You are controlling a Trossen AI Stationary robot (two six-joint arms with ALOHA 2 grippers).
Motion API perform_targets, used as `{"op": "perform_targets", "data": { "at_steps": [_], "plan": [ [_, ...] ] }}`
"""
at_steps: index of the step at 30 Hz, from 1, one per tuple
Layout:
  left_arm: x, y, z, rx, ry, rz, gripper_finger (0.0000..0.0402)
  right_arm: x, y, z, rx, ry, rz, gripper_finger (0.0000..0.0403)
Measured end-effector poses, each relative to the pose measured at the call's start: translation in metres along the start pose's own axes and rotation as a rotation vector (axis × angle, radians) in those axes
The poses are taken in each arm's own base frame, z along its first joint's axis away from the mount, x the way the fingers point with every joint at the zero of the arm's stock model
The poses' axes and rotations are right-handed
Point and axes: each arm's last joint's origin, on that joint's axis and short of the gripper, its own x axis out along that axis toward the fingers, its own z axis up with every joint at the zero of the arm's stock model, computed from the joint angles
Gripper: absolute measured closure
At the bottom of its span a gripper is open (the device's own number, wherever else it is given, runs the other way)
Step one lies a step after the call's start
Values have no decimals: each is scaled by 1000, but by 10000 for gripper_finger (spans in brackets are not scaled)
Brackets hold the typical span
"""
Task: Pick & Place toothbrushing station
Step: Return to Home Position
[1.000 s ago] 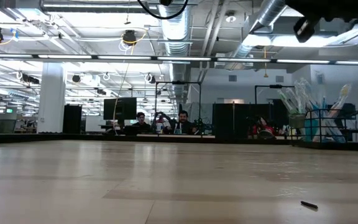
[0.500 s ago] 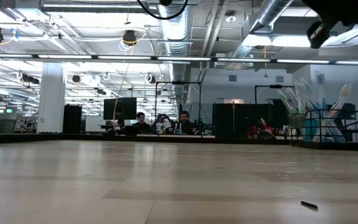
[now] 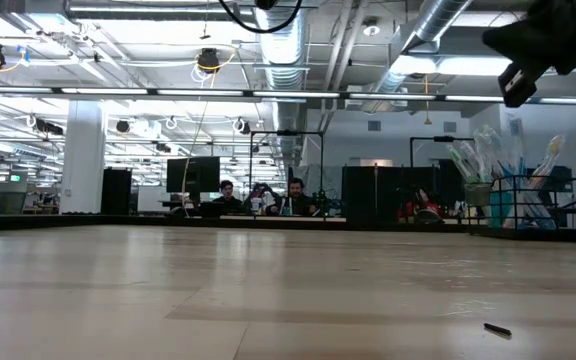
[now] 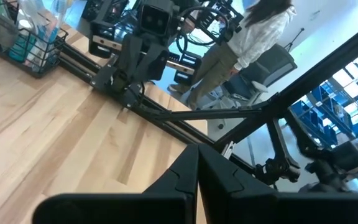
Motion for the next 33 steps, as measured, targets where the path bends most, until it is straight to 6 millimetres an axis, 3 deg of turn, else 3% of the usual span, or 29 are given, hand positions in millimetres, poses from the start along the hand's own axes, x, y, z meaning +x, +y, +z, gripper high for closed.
{"op": "perform_targets", "data": {
  "at_steps": [6,15,23,33],
  "plan": [
    [0,0,0,-12,0,0,401,-3,-4,-9,-15,-39,3,403],
    [0,0,0,-21,0,0,401,-4,-14,-38,-12,-27,-7,403],
    [0,-1,0,-42,1,-2,401,-3,-23,-37,-52,-34,-77,403],
    [0,0,0,-25,-17,20,401,-3,-27,-37,47,-30,-83,403]
  ]
}}
